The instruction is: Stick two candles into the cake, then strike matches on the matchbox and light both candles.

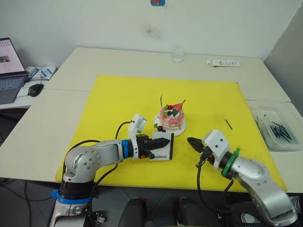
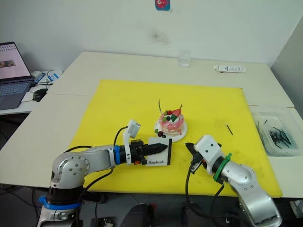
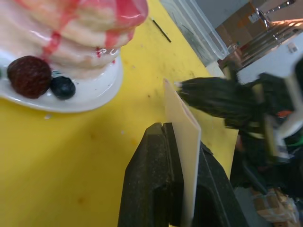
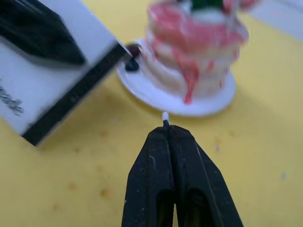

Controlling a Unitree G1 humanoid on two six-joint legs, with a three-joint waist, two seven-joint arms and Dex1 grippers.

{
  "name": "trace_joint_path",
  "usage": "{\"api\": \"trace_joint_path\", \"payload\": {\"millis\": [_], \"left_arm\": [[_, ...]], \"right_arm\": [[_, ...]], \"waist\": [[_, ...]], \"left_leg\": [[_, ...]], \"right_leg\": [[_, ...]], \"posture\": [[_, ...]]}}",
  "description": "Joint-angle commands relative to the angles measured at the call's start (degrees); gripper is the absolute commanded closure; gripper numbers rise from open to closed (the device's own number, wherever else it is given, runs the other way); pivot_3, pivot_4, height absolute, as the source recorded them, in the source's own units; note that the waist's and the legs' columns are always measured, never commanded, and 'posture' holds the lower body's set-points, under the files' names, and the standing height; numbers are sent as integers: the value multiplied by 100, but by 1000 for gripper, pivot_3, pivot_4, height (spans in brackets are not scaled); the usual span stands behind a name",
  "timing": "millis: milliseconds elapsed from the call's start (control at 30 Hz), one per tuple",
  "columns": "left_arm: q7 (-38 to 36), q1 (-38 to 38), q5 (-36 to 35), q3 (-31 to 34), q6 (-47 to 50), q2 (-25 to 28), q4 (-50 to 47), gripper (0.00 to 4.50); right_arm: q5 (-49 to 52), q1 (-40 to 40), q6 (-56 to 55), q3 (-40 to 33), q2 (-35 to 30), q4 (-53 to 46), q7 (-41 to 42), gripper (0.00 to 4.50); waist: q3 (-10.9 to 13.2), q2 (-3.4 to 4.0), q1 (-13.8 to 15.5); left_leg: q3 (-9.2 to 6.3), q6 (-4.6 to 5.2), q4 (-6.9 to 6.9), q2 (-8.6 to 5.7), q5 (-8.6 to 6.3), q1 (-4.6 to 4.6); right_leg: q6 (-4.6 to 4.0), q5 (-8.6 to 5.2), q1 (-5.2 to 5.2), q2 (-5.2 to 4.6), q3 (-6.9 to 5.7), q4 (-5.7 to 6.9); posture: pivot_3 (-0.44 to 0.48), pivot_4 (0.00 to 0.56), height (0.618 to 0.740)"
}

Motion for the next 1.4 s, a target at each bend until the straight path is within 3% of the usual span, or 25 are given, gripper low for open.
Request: {"api": "trace_joint_path", "payload": {"millis": [33,167,367,1400], "left_arm": [[109,-236,-209,153,138,-109,28,4500],[184,-308,-298,203,254,-184,52,4500],[299,-290,-458,292,380,-234,-23,4500],[455,-297,-564,350,310,-302,-67,4500]], "right_arm": [[-23,-458,70,273,-462,-463,551,4473],[-326,-909,34,700,-820,-392,794,4473],[-749,-1120,22,1037,-870,-220,727,4473],[-1364,-1412,-95,1165,-738,212,930,4473]], "waist": [[-4,-7,3],[-3,-7,3],[-3,-8,5],[-3,-8,5]], "left_leg": [[-2,0,0,-1,0,0],[2,0,-3,-2,0,-7],[-6,0,-3,-1,0,-20],[-5,0,2,-2,0,-20]], "right_leg": [[0,0,2,0,0,-3],[0,-3,-2,-2,7,-9],[0,-4,-7,-5,6,-10],[0,-3,-6,-6,6,-6]], "posture": [[0,150,738],[0,150,738],[0,150,738],[0,150,738]]}}
